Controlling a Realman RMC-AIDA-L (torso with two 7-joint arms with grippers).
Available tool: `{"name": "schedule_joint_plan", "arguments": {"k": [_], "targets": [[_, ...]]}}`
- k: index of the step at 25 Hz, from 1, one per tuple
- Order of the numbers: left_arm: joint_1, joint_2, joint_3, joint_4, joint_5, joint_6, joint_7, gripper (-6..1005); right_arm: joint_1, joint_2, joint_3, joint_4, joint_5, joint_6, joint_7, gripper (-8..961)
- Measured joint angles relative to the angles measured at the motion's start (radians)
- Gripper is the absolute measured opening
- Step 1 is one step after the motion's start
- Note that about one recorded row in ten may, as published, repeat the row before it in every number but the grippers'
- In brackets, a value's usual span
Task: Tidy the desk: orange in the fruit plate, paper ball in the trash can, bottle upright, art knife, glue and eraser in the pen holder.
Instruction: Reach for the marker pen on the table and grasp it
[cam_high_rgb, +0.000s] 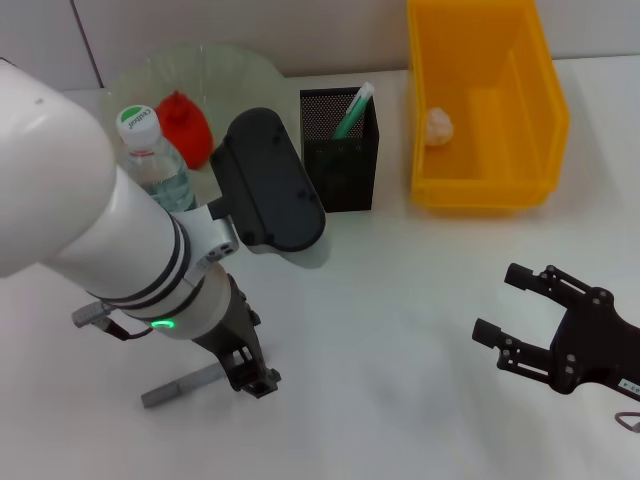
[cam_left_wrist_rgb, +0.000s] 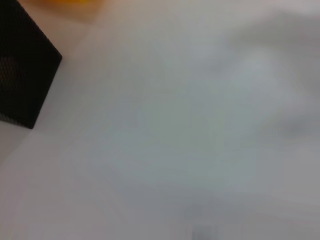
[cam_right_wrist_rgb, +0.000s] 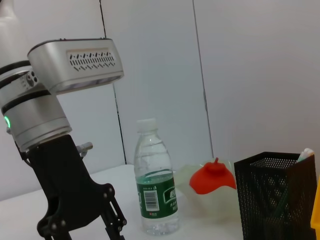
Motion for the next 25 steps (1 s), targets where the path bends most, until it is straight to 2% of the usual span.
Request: {"name": "schedule_joint_plan", "arguments": {"k": [10, 25], "targets": [[-0.046, 0.000, 0.010, -0.071, -0.007, -0.005, -0.001, 581, 0.000, 0.000, 0.000, 0.000, 0.000, 0.000, 0.000, 820], [-0.076, 0.000, 0.011, -0.136, -0.011, -0.017, 0.000, 491, 0.000, 0.002, 0.000, 0.000, -0.001, 0.000, 0.000, 820]]}}
